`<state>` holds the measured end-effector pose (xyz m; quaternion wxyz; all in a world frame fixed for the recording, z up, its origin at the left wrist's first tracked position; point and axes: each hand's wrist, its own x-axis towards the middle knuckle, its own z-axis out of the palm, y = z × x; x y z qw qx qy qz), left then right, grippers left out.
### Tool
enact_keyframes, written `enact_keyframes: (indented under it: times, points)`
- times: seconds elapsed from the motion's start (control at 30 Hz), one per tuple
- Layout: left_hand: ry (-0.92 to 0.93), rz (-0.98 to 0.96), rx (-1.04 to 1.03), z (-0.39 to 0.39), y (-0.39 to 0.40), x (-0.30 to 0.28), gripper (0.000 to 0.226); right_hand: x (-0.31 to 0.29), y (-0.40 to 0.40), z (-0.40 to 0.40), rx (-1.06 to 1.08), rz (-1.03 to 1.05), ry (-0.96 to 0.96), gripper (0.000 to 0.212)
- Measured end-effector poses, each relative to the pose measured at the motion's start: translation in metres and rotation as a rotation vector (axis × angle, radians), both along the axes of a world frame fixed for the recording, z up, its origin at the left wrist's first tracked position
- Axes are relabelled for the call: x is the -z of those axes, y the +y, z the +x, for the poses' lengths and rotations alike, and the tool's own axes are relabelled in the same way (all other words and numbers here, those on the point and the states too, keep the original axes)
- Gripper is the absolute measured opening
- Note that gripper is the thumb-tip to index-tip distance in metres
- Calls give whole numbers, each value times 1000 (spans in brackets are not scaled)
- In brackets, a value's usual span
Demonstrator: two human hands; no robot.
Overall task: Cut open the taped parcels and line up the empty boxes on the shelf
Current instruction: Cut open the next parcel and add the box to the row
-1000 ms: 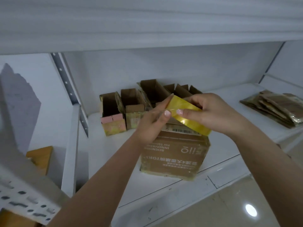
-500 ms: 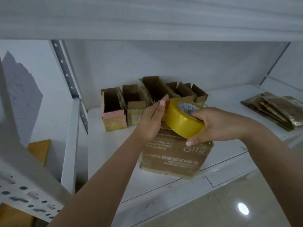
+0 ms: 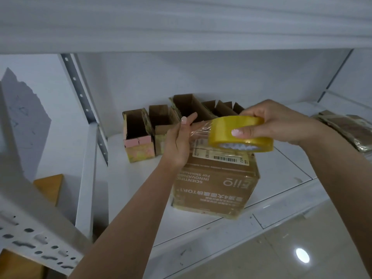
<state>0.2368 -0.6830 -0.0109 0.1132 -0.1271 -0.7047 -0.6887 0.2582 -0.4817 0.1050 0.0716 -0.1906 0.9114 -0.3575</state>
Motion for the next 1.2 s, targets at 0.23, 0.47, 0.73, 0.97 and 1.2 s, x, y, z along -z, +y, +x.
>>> enact_keyframes:
  times: [0.23,0.47,0.73,0.97,1.2]
  points:
    - [-1,153,-89,-4,3,2,51,-18,2,-12,44,117,-88,60]
    - [-155,340,-196,-10,-1,1,55,-20,4,-15,-13,78,-147,63]
    - [-327,487,-217,-16,-18,6,51,-9,-3,-15,87,-37,-139,72]
    - [-389,383,-254,-17,-34,24,47,-2,-28,-17,218,-35,-26,81]
    - [-478,343,-297,-13,-30,43,47,1,-37,-24,290,-39,13,75]
